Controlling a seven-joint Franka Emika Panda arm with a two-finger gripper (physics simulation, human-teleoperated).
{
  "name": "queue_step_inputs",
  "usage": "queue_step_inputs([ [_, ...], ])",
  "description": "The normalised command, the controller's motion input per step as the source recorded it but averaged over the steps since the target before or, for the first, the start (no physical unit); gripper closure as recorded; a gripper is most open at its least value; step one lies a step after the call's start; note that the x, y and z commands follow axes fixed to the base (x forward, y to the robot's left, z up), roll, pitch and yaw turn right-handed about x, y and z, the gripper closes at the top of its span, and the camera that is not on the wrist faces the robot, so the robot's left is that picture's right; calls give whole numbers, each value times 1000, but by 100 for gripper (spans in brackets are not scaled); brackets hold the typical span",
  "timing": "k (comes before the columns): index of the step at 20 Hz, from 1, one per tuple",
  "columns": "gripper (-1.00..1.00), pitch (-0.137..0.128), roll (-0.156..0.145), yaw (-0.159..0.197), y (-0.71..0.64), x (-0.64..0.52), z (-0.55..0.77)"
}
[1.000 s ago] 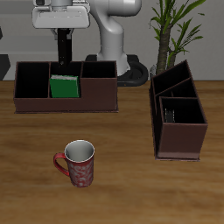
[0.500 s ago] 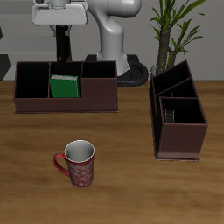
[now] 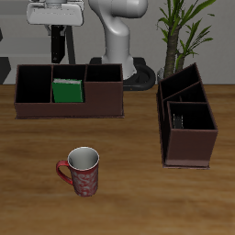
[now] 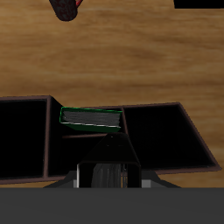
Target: Place the yellow book into the left desk caddy's right compartment and place the green book into the back desk caddy's front compartment and place the black book into the back desk caddy's back compartment
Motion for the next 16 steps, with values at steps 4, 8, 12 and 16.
queue_step_inputs([
  [4,100,52,17,39,143,-34,-122],
  [8,100,30,26,126,193,-65,-87],
  [12,100,58,-27,274,163,145,27],
  [16,100,48,-23,320,76,101,-8],
])
